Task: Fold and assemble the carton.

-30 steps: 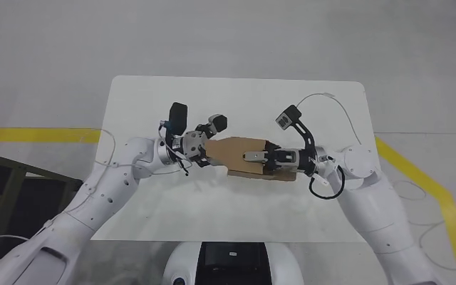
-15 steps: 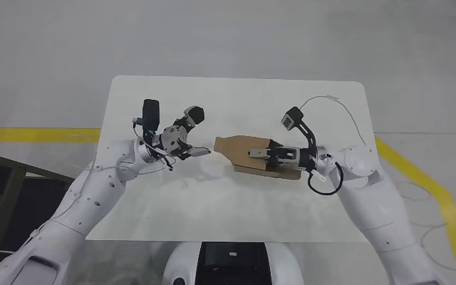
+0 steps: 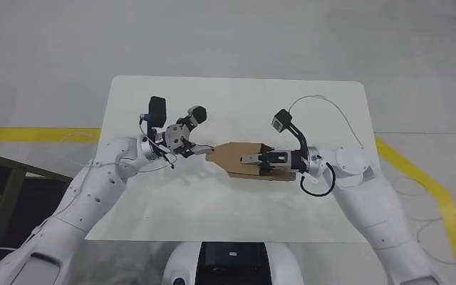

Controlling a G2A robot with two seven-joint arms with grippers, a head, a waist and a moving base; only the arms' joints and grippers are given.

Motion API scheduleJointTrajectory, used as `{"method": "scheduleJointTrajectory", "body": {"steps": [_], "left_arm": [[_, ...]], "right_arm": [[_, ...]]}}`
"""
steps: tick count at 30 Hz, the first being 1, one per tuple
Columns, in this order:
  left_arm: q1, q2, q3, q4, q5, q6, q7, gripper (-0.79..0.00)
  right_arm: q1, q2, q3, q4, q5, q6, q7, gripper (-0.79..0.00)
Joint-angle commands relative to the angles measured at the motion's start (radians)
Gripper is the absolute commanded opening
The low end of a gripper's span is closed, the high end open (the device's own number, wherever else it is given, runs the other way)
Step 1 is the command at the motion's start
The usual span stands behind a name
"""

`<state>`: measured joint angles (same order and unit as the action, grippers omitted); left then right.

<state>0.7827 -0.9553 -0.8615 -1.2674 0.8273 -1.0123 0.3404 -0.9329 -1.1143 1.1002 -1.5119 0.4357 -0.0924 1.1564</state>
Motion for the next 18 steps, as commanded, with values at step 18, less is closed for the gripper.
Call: {"method": "scheduleJointTrajectory", "body": {"steps": [18], "left_arm": [[0.019, -0.006, 0.001, -0.006, -0.018, 0.0, -0.025, 0.0]], "right_arm": [[-0.03, 0.008, 0.022, -0.069, 0.037, -0.007, 0.023, -0.785]]}}
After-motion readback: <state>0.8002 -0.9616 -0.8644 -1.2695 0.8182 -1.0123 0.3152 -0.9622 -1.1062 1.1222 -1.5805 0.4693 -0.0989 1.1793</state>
